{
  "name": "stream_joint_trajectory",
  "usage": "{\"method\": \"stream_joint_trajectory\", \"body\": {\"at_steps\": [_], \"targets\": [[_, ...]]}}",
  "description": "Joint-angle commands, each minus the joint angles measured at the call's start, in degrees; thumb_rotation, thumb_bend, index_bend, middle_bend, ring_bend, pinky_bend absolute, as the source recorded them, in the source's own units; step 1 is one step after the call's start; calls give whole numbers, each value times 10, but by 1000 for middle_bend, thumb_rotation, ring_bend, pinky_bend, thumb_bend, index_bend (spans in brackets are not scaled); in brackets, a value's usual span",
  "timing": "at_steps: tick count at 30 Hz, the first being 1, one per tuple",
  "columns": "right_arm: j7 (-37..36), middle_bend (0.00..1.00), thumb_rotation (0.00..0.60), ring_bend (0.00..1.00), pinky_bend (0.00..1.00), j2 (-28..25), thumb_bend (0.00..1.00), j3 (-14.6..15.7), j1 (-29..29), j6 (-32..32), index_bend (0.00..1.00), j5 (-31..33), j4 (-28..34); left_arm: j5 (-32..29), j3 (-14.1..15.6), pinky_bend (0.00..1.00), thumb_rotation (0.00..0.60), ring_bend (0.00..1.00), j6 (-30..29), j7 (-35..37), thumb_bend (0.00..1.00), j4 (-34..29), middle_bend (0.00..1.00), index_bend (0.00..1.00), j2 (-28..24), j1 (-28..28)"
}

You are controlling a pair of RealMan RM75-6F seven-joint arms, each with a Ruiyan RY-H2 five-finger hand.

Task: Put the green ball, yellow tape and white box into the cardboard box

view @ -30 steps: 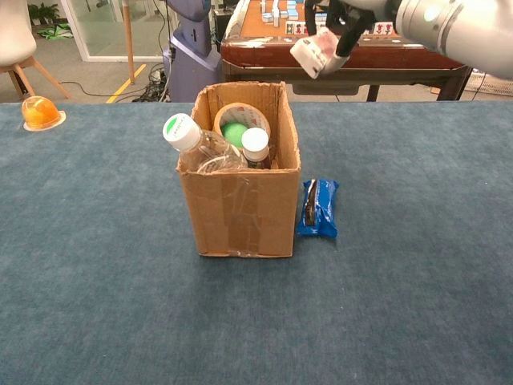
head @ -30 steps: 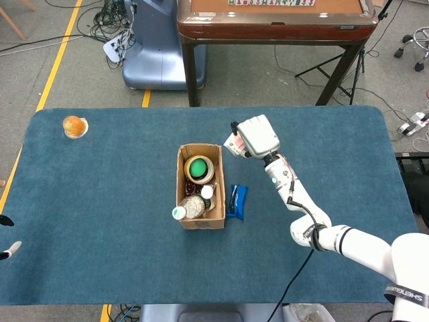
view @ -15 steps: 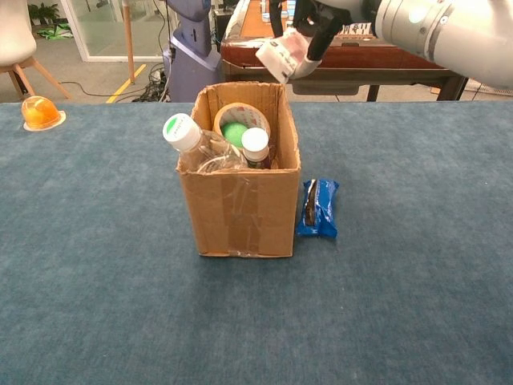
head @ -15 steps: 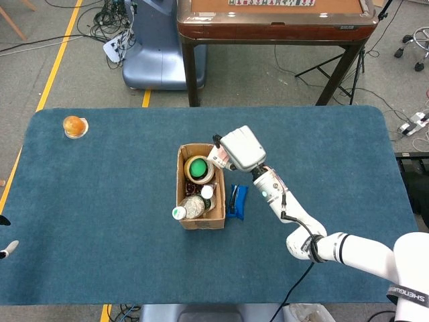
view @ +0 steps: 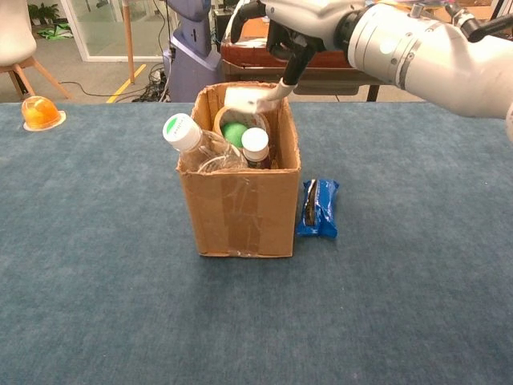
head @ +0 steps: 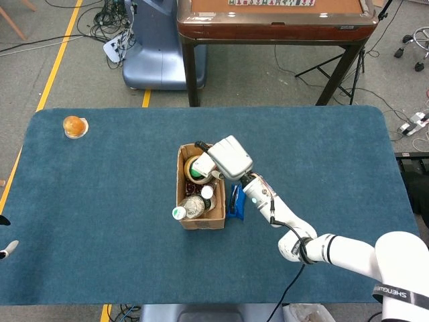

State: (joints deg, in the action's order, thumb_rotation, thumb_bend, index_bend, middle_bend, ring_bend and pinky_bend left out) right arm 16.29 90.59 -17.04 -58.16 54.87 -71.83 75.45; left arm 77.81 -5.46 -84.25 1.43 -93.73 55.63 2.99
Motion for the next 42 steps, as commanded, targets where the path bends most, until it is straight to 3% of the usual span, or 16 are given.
{"method": "stream_joint_trajectory", "body": {"at_steps": [1, 8, 13, 15, 25, 30, 38, 42], "targets": [[-4, 903, 600, 863, 759, 0, 0, 1, 0, -1, 176, -2, -3, 0, 0, 569, 600, 409, -1, -1, 145, 0, 441, 469, 0, 0], [14, 898, 600, 858, 759, -22, 0, 5, 15, 23, 178, -7, 16, 1, 1, 569, 600, 410, 1, -3, 146, 0, 441, 469, 1, 0], [35, 864, 600, 833, 758, -82, 0, 11, 48, 33, 377, 13, 75, 4, 3, 569, 600, 410, 4, -6, 145, -2, 441, 469, 4, 2], [37, 839, 600, 816, 757, -113, 0, 14, 66, 37, 394, 24, 100, 6, 6, 569, 600, 410, 7, -10, 145, -2, 441, 469, 6, 3], [61, 731, 600, 750, 750, -221, 0, 49, 155, 89, 410, 48, 187, 12, 12, 569, 600, 409, 18, -23, 146, 0, 441, 469, 16, 9], [72, 633, 600, 634, 741, -252, 0, 75, 202, 128, 410, 41, 218, 27, 17, 569, 600, 410, 14, -24, 146, -5, 442, 468, 18, 10], [84, 469, 600, 423, 419, -273, 0, 127, 289, 218, 410, -12, 259, 34, 20, 569, 600, 410, 14, -19, 146, -3, 442, 435, 21, 11], [68, 422, 600, 364, 340, -272, 0, 153, 338, 275, 410, -55, 256, 37, 19, 569, 600, 409, 8, -17, 146, -2, 442, 404, 22, 10]]}}
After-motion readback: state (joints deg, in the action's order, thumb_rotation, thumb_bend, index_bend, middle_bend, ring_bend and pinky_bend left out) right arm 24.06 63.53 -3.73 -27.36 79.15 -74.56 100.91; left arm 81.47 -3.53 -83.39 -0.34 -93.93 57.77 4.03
